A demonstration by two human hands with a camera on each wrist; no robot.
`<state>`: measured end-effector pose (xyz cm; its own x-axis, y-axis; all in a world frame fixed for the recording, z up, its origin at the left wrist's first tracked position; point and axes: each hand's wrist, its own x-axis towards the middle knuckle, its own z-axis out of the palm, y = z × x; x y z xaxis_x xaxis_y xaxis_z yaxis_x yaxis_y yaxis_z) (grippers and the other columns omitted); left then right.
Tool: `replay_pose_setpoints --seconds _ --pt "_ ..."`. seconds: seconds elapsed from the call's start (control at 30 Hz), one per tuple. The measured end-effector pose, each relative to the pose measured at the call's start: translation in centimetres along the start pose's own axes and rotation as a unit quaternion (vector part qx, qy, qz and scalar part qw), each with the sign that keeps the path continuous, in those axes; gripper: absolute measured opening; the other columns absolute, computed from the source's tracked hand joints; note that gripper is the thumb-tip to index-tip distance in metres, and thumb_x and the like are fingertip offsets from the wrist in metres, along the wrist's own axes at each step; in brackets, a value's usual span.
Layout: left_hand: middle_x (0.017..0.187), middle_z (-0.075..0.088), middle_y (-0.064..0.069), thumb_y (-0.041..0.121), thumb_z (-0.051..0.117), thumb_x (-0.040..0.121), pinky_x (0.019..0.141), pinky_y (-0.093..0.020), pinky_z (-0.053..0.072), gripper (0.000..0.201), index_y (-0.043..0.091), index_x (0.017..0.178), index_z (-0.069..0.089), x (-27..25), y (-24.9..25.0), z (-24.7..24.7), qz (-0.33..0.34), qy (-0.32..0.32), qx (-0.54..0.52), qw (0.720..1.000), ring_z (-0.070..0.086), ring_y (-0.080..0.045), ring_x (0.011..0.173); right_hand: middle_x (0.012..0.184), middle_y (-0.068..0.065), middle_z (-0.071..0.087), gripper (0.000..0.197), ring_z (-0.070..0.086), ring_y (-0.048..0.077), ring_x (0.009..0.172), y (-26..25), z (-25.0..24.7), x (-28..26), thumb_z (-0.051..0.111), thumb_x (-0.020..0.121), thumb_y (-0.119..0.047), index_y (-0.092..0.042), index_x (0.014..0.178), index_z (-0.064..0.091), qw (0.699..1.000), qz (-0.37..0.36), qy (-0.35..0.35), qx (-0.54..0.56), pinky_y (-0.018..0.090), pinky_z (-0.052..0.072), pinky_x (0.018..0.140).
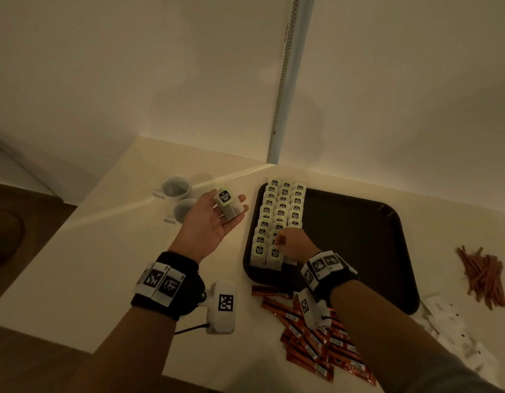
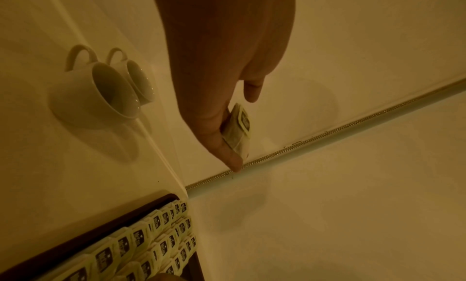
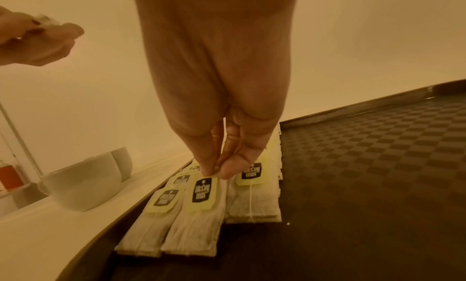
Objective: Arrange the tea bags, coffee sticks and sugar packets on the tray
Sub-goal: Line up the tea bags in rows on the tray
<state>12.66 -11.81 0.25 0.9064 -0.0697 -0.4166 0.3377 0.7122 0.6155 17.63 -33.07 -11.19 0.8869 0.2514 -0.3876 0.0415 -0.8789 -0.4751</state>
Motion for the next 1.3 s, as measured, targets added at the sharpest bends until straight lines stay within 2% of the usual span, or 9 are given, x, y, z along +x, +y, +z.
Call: replay_pose_setpoints --seconds 0.2,0.33,0.43,0.53,0.6,0.7,0.9,1.17,1.3 --pt "0.111 0.069 -0.017 0.052 0.025 0.100 0.066 -0.029 0.055 0.053 0.012 0.123 0.051 0.2 -0.3 0.8 -0.038 -0.014 0.111 0.993 0.065 -0.033 0.103 0.103 0.004 0.060 0.023 0.054 0.011 0.086 -4.5 -4.2 -1.9 0.051 0.096 -0.027 -0.008 0.105 0.061 0.979 -0.088 0.124 0.138 0.008 0.038 0.065" --pt "0.103 0.070 -0.013 0.030 0.036 0.100 0.070 -0.026 0.052 0.032 0.011 0.111 0.059 0.1 -0.7 2.4 -0.009 -0.039 0.205 0.978 0.067 -0.028 0.091 0.096 0.001 0.059 0.017 0.053 0.000 0.079 -9.2 -8.6 -3.3 0.059 0.091 -0.026 -0.016 0.102 0.066 0.944 -0.228 0.142 0.191 0.004 0.041 0.070" --pt "0.108 0.068 -0.012 0.011 0.050 0.094 0.071 -0.021 0.051 0.017 0.011 0.105 0.064 0.3 -0.6 3.1 0.075 -0.070 0.310 0.945 0.066 -0.019 0.093 0.089 -0.002 0.062 0.007 0.053 0.000 0.073 -10.7 -10.7 -3.8 0.065 0.087 -0.016 -0.013 0.093 0.069 0.933 -0.273 0.154 0.174 0.006 0.042 0.067" --pt "0.101 0.071 -0.003 0.003 0.066 0.085 0.076 -0.017 0.050 0.028 0.013 0.111 0.064 0.3 -0.3 3.5 0.198 -0.061 0.376 0.903 0.065 -0.006 0.089 0.086 -0.011 0.065 0.009 0.058 0.003 0.077 -11.2 -12.8 -4.6 0.066 0.086 -0.014 -0.019 0.092 0.070 0.915 -0.289 0.172 0.223 0.009 0.044 0.068" --pt "0.102 0.072 -0.003 0.002 0.069 0.082 0.081 -0.018 0.051 0.036 0.014 0.116 0.064 0.1 0.1 4.0 0.253 -0.042 0.348 0.902 0.068 -0.007 0.091 0.088 -0.009 0.069 0.014 0.063 0.004 0.079 -11.5 -13.9 -5.1 0.066 0.085 -0.008 -0.017 0.096 0.070 0.892 -0.304 0.169 0.289 0.016 0.049 0.071" --pt "0.091 0.074 0.008 0.000 0.067 0.083 0.081 -0.020 0.051 0.030 0.017 0.107 0.068 -0.2 0.4 4.7 0.300 -0.041 0.307 0.902 0.068 -0.005 0.088 0.086 0.001 0.068 0.019 0.062 0.002 0.072 -11.9 -15.1 -5.7 0.064 0.084 0.000 -0.012 0.097 0.068 0.861 -0.333 0.163 0.349 0.013 0.046 0.066" --pt "0.084 0.074 0.011 0.000 0.061 0.087 0.074 -0.019 0.049 0.024 0.017 0.104 0.067 -0.5 0.4 5.5 0.338 -0.043 0.264 0.902 0.065 -0.002 0.082 0.086 0.006 0.066 0.016 0.061 0.018 0.079 -11.8 -16.2 -5.8 0.063 0.087 -0.006 -0.022 0.088 0.064 0.876 -0.320 0.147 0.329 0.025 0.049 0.070" --pt "0.085 0.074 0.009 -0.003 0.061 0.085 0.075 -0.017 0.050 0.025 0.016 0.102 0.065 -0.8 -0.5 5.5 0.280 -0.104 0.286 0.910 0.068 -0.005 0.082 0.078 -0.011 0.066 0.009 0.058 -0.003 0.070 -12.7 -17.0 -6.5 0.067 0.085 -0.017 -0.020 0.093 0.069 0.909 -0.307 0.193 0.205 0.015 0.047 0.073" --pt "0.087 0.075 0.006 0.015 0.062 0.082 0.073 -0.018 0.051 0.016 0.016 0.097 0.067 -1.0 -1.2 5.7 0.253 -0.125 0.263 0.923 0.068 -0.007 0.082 0.074 -0.018 0.062 0.009 0.056 -0.008 0.067 -13.5 -17.5 -7.2 0.068 0.084 -0.018 -0.018 0.093 0.072 0.915 -0.318 0.214 0.130 0.004 0.041 0.066"
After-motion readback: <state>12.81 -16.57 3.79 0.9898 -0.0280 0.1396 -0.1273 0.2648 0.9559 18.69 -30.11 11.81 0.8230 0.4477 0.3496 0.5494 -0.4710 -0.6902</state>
